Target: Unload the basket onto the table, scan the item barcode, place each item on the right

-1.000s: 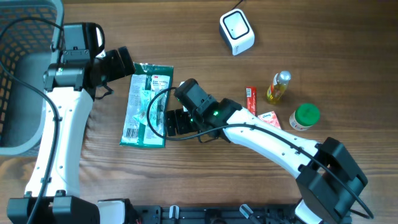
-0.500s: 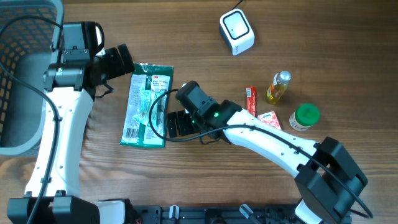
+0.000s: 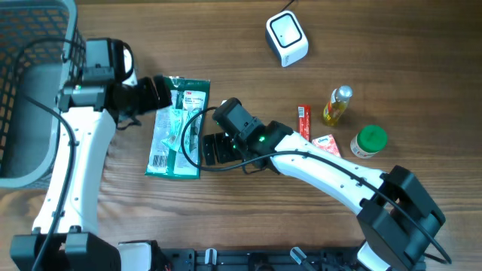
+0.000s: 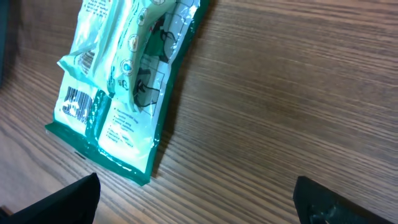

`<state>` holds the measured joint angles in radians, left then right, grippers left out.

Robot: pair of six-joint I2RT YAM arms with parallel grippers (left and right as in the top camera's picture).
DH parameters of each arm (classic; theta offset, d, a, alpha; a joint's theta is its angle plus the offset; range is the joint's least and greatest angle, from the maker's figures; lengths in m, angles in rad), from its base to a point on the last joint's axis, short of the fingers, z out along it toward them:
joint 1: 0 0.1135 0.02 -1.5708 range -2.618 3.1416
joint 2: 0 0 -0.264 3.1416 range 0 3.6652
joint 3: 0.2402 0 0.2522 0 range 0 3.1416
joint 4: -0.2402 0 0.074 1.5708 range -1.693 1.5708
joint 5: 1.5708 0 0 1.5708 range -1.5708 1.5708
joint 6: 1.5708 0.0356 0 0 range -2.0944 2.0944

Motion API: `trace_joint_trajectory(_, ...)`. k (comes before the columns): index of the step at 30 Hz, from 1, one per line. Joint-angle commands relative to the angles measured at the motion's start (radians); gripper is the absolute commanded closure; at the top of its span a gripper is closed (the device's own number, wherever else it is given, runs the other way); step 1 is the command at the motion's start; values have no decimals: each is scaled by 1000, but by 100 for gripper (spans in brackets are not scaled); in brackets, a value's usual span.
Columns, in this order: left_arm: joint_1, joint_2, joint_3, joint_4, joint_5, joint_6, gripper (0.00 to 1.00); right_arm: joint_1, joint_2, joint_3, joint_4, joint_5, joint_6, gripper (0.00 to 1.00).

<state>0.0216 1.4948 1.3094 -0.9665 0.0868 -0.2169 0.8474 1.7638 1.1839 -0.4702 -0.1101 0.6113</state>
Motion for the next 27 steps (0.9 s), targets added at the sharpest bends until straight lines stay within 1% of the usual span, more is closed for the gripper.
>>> trace_joint_trajectory(1,2,27,-69,19,30,-8,0,3,13,-8,-3,27,-8,0)
trace_joint_trajectory(5,2,39,-76,22,76,-8,0,3,13,-8,-6,27,-8,0)
trace_joint_trajectory(6,2,39,-76,22,95,-8,6,3,13,-8,-6,27,-8,0)
trace_joint_trajectory(8,2,39,-76,24,103,-8,32,3,13,-8,-6,27,-8,0)
trace_joint_trajectory(10,2,43,-80,23,102,-8,43,3,13,-8,-6,27,-8,0)
trace_joint_trajectory(11,2,43,-85,23,102,-8,46,3,13,-8,-6,27,-8,0)
trace_joint_trajectory(14,2,43,-115,31,103,-8,52,3,13,-8,-6,27,-8,0)
trace_joint_trajectory(19,2,43,-194,95,96,-8,51,3,13,-8,-6,27,-7,0)
trace_joint_trajectory(21,2,43,-235,141,95,-8,49,3,13,-8,-6,27,-6,0)
trace_joint_trajectory(23,2,43,-275,196,81,-8,50,3,13,-8,-6,27,-6,0)
trace_joint_trajectory(25,2,45,-294,233,25,-8,53,3,13,-8,-6,27,-6,0)
trace_joint_trajectory(27,2,45,-296,254,5,-8,59,3,13,-8,-5,27,-6,0)
